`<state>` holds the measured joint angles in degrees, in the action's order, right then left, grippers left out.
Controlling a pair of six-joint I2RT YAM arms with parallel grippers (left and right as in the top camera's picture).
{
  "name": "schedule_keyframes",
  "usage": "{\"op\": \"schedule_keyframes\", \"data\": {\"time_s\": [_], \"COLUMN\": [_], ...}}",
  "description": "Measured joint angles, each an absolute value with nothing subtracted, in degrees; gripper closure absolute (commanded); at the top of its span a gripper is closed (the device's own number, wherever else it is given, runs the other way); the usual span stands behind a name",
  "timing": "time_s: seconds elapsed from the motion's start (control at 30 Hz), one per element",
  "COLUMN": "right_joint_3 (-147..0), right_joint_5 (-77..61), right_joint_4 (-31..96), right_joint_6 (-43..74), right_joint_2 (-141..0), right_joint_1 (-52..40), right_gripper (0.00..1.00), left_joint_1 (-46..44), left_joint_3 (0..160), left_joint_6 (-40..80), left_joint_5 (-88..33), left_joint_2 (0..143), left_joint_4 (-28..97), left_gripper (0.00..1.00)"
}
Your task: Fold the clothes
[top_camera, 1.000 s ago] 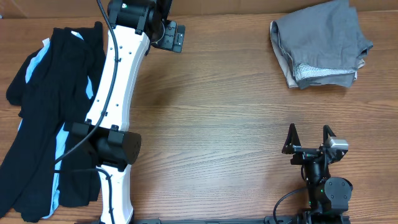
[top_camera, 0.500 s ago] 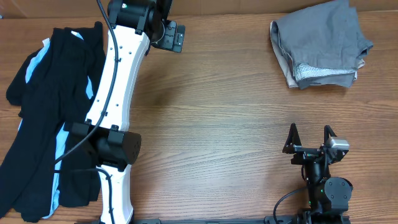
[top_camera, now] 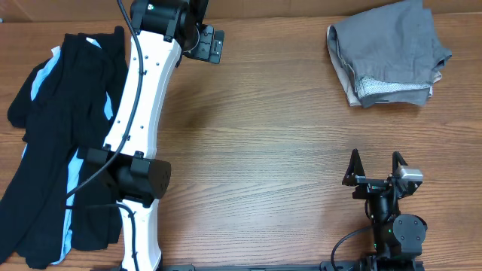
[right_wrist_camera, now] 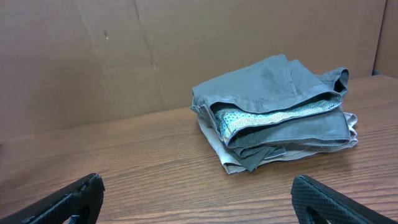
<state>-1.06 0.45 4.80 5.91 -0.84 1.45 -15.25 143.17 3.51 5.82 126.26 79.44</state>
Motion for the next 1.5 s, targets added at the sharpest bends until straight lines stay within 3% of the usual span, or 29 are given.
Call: {"op": "schedule_keyframes", "data": {"time_s": [0.67,0.97,1.3,1.5], "right_joint_3": [-1.06,-1.06,-1.06,-1.06], "right_joint_5": [0.45,0.47,0.45,0.47], "right_joint_4": [4.8,4.82,5.13,5.08], "right_joint_6": [5.96,5.96,5.98,5.96], "right_joint_2": [-0.84,-0.84,-0.84,-0.84], "right_joint_1": [1.45,1.45,1.45,1.45], "right_gripper": [0.0,0.0,0.0,0.0], "left_joint_1": [-15.92,-17.65,-16.8,-13.85], "left_joint_3": [142.65,125.56,95.04,78.59], "left_joint_6": [3.51,3.49,2.15,-4.86], "left_joint_5": [5.82,6.35,9.26,3.97], "left_joint_2": [125.84,111.61,87.74,74.76], "left_joint_4": [79.42,76.93,47.77,31.31], "left_gripper": [0.0,0.0,0.0,0.0]}}
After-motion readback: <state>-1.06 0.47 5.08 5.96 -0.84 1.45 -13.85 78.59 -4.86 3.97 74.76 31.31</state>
